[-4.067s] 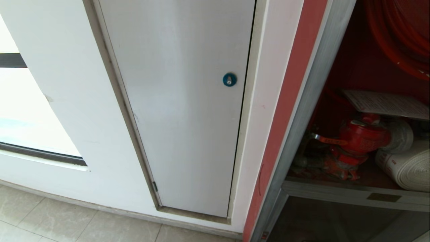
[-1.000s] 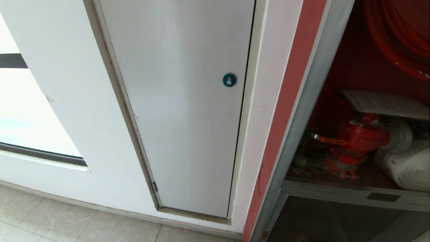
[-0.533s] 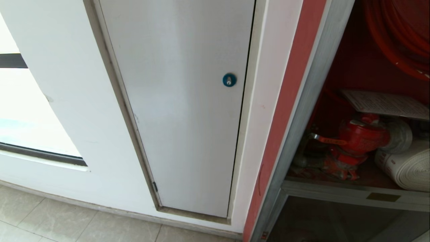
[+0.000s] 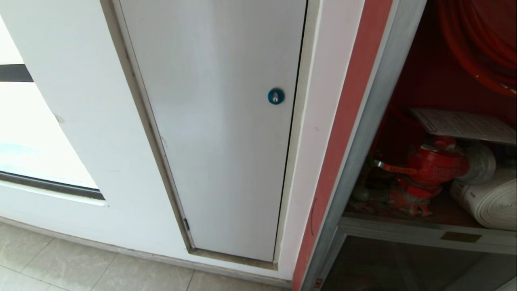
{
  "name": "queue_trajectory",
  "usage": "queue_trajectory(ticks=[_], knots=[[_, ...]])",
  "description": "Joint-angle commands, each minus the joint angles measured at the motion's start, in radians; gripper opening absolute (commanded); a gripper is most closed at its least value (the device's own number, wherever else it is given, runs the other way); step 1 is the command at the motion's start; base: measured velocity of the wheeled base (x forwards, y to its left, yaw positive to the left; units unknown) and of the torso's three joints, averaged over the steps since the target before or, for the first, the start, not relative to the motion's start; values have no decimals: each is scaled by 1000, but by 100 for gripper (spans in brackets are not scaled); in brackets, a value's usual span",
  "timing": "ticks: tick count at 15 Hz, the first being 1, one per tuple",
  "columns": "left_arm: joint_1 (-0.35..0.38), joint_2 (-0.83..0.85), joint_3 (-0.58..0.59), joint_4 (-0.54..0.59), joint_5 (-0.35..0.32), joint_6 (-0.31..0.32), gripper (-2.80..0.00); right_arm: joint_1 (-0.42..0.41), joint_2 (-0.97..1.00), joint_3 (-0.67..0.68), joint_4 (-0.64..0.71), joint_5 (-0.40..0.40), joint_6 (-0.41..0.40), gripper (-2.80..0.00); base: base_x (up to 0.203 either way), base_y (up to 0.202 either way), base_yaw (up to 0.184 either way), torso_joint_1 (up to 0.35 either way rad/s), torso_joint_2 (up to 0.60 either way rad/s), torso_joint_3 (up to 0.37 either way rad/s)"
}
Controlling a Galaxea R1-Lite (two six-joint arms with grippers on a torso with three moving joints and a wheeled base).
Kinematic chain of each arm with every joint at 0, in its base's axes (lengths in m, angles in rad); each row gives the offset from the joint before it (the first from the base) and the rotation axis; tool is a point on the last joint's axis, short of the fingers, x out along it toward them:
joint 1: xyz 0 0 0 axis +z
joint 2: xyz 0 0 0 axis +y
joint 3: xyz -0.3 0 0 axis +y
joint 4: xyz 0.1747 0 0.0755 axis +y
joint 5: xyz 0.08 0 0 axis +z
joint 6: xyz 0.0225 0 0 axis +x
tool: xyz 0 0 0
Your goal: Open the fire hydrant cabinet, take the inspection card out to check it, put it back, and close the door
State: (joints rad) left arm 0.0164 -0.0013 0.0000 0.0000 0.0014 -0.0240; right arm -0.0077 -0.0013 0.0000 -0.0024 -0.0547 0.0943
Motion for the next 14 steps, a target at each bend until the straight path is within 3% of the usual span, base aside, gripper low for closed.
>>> queue_trajectory(ticks=[1,14], knots=[[0,1,0,0,0,-1,-280,0,1,0,-1,-1,2,-280,0,0,0,0,0,0],[0,1,0,0,0,-2,-280,0,1,0,-1,-1,12,-280,0,0,0,0,0,0]])
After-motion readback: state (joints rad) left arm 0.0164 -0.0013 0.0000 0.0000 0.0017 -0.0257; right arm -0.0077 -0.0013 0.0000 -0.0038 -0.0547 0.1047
